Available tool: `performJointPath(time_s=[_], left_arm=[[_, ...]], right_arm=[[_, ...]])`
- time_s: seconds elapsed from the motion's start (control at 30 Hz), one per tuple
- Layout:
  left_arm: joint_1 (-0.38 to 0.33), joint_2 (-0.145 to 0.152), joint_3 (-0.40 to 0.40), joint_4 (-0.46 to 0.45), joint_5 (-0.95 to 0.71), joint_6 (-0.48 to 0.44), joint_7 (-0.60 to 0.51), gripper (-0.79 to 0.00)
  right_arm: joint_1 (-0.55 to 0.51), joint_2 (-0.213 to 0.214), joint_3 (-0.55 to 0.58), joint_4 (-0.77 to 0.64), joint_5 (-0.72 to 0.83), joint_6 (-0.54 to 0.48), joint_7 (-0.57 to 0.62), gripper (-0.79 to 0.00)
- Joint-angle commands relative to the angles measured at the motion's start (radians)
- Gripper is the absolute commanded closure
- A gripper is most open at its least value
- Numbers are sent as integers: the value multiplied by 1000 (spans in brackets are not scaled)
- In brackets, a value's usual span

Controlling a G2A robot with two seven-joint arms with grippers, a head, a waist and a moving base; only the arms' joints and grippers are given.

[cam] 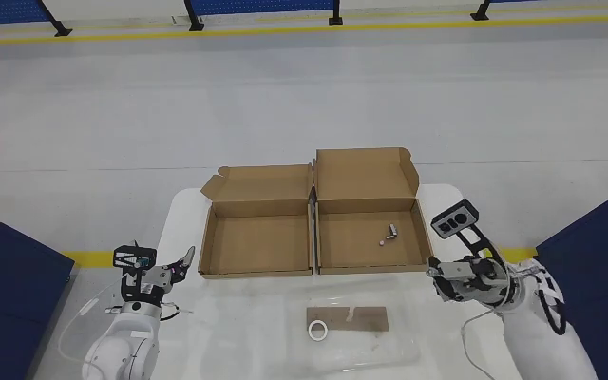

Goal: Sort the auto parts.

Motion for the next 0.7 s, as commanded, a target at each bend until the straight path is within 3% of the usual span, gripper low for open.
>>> performJointPath(time_s=[0.0,0.13,0.67], left_arm=[[0,0,0,0,0,0,0,-785],[0,0,0,0,0,0,0,-785],[0,0,0,0,0,0,0,-785]], right_arm=[[-30,8,40,25,-115,-27,3,0],[-71,15,77,54,-220,-93,8,0],[-75,14,79,59,-211,-102,8,0]])
